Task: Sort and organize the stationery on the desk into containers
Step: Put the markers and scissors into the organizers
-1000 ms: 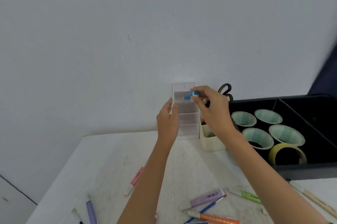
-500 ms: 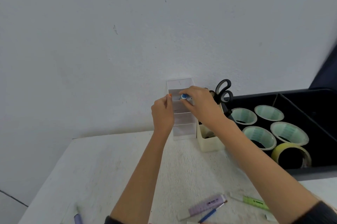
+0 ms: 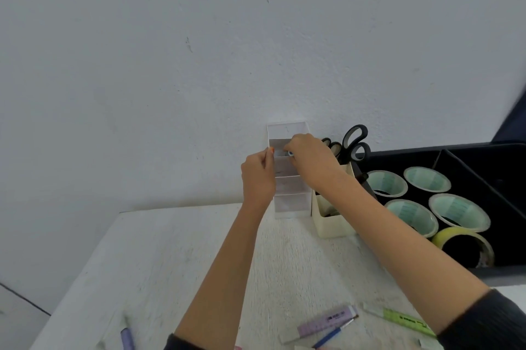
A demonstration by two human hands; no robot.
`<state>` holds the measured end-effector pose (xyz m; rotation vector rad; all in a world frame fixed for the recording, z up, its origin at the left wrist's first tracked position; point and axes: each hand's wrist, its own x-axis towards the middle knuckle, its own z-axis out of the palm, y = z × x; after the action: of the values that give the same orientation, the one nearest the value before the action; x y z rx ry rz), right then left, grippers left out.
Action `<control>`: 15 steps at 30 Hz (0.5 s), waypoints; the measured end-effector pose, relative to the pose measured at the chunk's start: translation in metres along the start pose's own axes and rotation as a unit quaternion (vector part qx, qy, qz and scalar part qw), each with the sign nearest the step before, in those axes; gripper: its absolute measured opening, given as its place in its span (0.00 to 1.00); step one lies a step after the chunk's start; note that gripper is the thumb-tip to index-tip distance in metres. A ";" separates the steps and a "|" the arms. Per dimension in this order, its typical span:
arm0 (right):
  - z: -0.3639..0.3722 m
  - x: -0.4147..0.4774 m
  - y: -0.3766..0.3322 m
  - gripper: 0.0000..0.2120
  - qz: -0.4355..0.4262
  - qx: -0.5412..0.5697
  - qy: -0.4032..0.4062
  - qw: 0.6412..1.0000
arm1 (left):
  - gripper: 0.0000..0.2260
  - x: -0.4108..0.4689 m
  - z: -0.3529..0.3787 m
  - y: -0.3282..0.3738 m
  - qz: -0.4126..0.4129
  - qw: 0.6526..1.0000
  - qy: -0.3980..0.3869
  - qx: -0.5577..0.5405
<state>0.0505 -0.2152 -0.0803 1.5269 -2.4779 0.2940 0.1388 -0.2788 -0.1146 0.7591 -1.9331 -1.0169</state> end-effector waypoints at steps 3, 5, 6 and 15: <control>0.002 -0.003 0.000 0.13 -0.007 0.006 -0.001 1.000 | 0.16 -0.004 -0.008 0.006 -0.019 0.999 -0.048 -0.012; -0.001 -0.012 -0.002 0.13 -0.033 0.004 0.062 0.998 | 0.13 -0.013 -0.018 0.011 -0.042 0.996 -0.080 -0.009; -0.003 -0.019 -0.006 0.14 -0.051 0.000 0.121 0.991 | 0.15 -0.020 -0.024 0.012 -0.055 0.996 -0.074 -0.014; 0.013 -0.073 -0.086 0.11 -0.073 0.237 0.116 0.962 | 0.12 -0.101 -0.096 -0.023 -0.154 0.974 0.108 -0.126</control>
<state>0.1589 -0.1944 -0.1089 1.7116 -2.1936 1.0388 0.2746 -0.2466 -0.1383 0.9969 -1.4942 -1.2814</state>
